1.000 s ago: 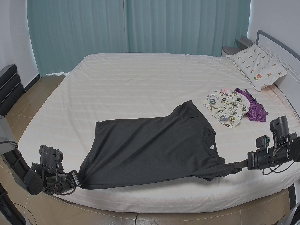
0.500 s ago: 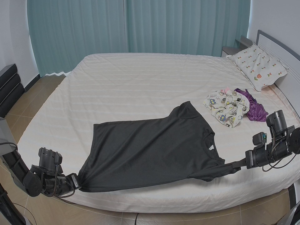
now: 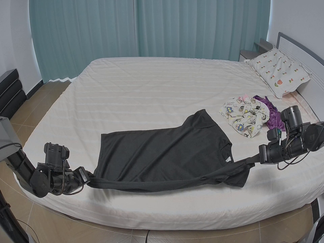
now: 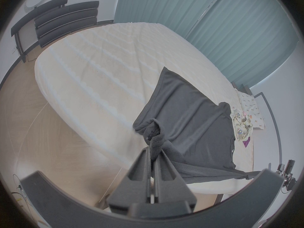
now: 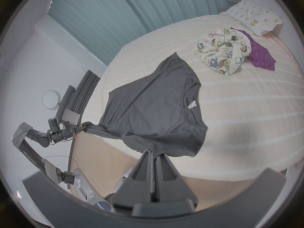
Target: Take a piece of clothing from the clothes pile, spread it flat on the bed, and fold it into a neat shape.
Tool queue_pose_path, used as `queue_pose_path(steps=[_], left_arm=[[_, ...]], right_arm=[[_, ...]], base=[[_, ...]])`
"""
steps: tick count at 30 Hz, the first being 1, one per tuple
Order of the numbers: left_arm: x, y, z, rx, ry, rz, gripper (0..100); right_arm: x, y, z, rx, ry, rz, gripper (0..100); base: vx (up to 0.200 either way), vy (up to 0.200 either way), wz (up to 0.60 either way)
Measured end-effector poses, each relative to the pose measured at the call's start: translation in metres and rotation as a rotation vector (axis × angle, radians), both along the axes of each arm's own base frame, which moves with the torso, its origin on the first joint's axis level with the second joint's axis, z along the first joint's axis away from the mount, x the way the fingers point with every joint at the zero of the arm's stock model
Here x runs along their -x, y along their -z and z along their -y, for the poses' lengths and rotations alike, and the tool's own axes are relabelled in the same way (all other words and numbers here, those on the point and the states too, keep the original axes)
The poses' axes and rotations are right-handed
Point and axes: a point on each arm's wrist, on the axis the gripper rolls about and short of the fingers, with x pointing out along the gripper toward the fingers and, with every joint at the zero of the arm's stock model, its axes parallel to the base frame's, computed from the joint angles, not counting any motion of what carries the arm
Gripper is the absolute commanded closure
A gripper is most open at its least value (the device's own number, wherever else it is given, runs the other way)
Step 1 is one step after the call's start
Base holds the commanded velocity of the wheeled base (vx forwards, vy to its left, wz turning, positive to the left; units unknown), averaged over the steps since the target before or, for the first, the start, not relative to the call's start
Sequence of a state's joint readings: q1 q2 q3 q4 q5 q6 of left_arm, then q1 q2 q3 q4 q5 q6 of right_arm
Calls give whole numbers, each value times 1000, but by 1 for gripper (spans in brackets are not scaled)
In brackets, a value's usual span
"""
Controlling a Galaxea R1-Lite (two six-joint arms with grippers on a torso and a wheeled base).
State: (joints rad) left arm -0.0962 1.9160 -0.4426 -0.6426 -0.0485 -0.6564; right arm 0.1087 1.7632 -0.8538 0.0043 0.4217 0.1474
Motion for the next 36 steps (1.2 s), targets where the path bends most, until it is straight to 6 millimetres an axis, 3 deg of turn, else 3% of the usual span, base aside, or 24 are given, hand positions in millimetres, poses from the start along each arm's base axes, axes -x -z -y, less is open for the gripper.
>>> queue_pose_path(steps=[9,19,33,34,36], left_arm=[[-39,11,-2,-1,-56,22,100],[-77,30,-1,4,-83,32,100],[-107,54,1,-36,-122,35,100],[-108,56,1,-35,-123,34,0],[-111,59,1,-36,-122,32,0]], right_arm=[[-40,4,-3,-30,48,-3,100],[-85,27,-6,-59,134,14,100],[-118,68,-12,-122,253,68,100],[-120,70,-13,-127,263,71,100],[-123,75,-14,-135,278,78,100]], base=[[0,0,0],[0,0,0],[0,0,0],[0,0,0],[0,0,0]])
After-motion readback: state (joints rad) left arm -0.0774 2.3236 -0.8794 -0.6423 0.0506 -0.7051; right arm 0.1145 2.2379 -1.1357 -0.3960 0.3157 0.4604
